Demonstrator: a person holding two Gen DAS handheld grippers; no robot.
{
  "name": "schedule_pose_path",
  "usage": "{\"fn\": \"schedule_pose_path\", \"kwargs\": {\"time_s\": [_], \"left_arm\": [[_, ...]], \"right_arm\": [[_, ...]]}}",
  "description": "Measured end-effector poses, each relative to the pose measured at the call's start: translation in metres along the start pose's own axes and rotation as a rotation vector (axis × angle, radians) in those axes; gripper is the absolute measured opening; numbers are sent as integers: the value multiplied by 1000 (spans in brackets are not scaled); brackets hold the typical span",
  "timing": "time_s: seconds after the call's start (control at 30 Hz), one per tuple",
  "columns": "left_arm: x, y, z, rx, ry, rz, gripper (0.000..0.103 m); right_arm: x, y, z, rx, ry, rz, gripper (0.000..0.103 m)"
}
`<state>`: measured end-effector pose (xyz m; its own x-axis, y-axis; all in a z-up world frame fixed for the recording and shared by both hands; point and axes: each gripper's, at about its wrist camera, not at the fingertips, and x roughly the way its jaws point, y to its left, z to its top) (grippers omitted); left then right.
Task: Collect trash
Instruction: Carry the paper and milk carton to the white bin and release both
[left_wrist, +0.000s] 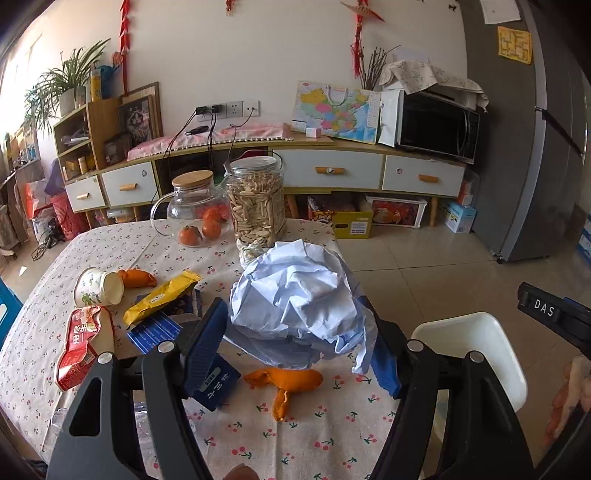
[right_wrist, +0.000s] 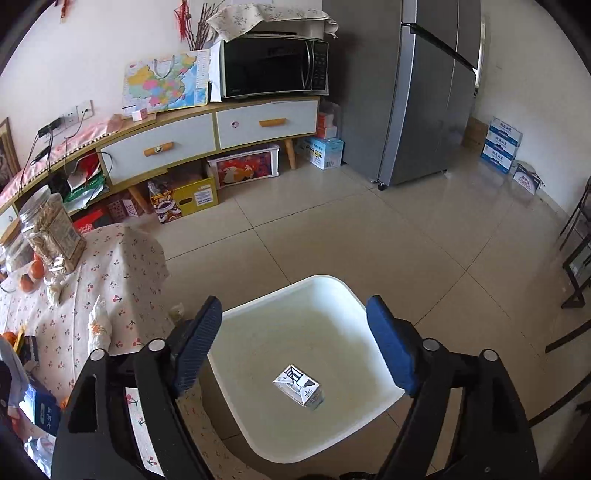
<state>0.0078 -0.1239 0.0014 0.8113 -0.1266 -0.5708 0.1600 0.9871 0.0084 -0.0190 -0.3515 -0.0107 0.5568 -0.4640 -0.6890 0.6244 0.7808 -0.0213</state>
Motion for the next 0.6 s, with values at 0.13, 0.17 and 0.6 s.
{"fn": "schedule_pose_path", "kwargs": {"time_s": [0.13,0.17,0.6], "left_arm": [[9,-35,5,14,36,-89,69],[11,-44,6,20,46,-112,69],[47,-158,-8,111,248,-395,71]], "right_arm": [[-8,-19,10,47,-31,-21,87],[-10,-25,13,63,-42,-26,88],[-20,-85,39,248,-110,-38,92]]}}
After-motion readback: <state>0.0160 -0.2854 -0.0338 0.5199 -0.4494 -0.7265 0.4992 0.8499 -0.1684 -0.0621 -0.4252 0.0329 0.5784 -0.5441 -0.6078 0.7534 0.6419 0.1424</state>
